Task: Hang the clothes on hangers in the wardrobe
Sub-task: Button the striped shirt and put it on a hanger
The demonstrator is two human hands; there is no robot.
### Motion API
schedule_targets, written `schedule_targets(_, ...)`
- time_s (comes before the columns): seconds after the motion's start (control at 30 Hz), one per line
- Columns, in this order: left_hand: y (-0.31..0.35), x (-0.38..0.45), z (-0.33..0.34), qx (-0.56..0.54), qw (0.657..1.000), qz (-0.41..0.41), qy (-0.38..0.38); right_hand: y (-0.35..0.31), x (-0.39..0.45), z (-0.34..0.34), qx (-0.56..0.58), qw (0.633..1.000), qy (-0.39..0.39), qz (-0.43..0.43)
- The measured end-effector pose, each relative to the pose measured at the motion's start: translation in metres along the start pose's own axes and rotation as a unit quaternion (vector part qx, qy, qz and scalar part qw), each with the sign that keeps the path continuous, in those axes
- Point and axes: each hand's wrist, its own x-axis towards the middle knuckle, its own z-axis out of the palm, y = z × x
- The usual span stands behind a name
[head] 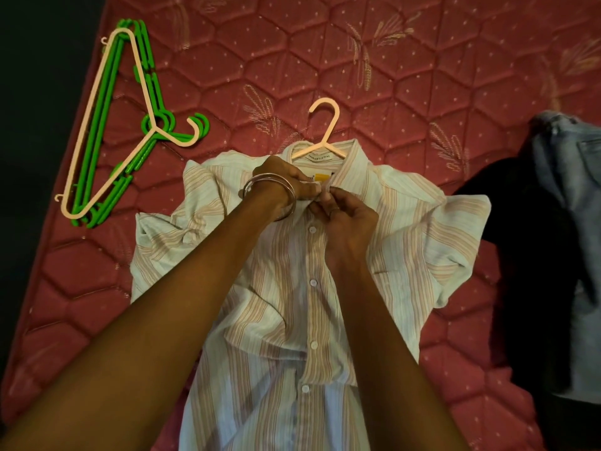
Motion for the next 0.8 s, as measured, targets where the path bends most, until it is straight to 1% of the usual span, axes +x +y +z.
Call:
schedule_targets(0.1, 0.006, -0.004, 0.004, 0.040, 0.998, -0.028, 0.033, 0.002, -0.002, -0.004, 0.002, 0.999, -0.033, -0.004)
schedule_targets(0.17, 0.008, -0.005, 0.005, 0.054, 0.996, -0.046, 0.045, 0.003, 0.000, -0.007, -0.015, 0.998, -0.061, -0.009)
schedule_targets(0.27, 0.009, -0.007, 0.005, 0.089, 0.993, -0.064, 0.044, 0.000, 0.009, -0.013, -0.076, 0.993, -0.091, -0.025)
schedule_targets(0.37, 0.007, -0.007, 0.006, 0.124, 0.988, -0.062, 0.061, -0.005, 0.016, -0.013, -0.148, 0.984, -0.095, -0.030)
schedule_targets(0.43, 0.005, -0.006, 0.006, 0.130, 0.988, -0.045, 0.070, -0.005, 0.018, -0.012, -0.181, 0.979, -0.089, -0.042)
schedule_targets(0.53, 0.004, -0.005, 0.008, 0.141, 0.988, -0.018, 0.057, -0.005, 0.019, -0.009, -0.259, 0.958, -0.071, -0.101)
schedule_targets(0.6, 0.003, -0.005, 0.009, 0.161, 0.985, -0.020, 0.054, -0.004, 0.016, -0.004, -0.315, 0.937, -0.054, -0.139)
schedule_targets(0.67, 0.003, -0.007, 0.010, 0.164, 0.985, -0.027, 0.042, 0.000, 0.011, 0.001, -0.340, 0.925, -0.031, -0.165)
schedule_targets(0.73, 0.002, -0.008, 0.012, 0.154, 0.987, -0.034, 0.032, 0.007, 0.009, 0.004, -0.357, 0.917, -0.006, -0.176)
schedule_targets(0.8, 0.001, -0.011, 0.012, 0.121, 0.992, -0.038, 0.022, 0.015, 0.010, 0.005, -0.375, 0.908, 0.004, -0.189)
